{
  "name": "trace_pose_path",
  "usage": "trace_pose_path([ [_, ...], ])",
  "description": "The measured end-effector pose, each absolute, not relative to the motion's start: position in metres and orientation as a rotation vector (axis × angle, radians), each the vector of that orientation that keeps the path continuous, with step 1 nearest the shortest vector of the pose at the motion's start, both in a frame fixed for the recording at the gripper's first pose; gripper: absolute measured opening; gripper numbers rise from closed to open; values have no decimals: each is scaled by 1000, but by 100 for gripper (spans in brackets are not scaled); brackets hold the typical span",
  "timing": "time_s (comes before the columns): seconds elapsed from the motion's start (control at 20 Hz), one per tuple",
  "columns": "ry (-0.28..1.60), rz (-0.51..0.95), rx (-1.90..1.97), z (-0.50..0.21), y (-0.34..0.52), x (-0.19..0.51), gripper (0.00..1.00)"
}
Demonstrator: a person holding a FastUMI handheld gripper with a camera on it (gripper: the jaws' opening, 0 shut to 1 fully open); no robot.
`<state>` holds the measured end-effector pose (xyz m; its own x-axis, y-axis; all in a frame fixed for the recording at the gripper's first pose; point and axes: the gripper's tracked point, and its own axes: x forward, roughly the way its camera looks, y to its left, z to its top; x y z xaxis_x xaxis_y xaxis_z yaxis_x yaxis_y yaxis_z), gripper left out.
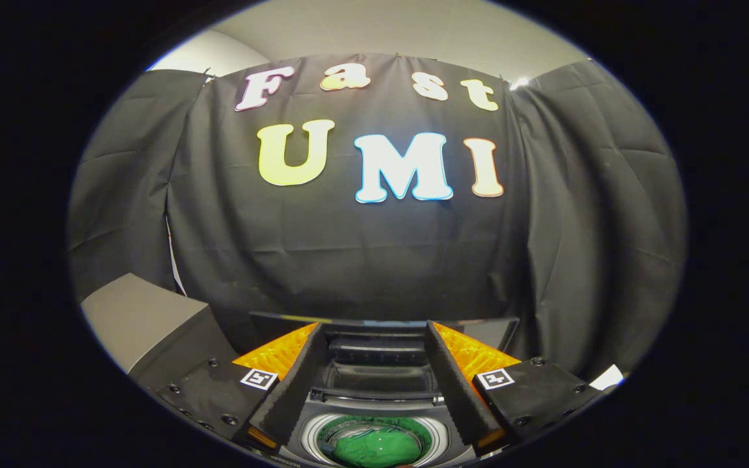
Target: Put the clothes into the washing machine and then close the washing machine lid.
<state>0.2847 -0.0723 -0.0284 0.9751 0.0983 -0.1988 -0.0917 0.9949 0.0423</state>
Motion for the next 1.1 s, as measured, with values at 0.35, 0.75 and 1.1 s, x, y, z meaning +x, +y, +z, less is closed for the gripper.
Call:
trace_pose_path([
  [0.35, 209, 75, 35, -29, -72, 345, 96],
  [0.75, 321, 41, 31, -68, -71, 396, 96],
  [1.1, 350, 61, 79, -82, -74, 380, 96],
])
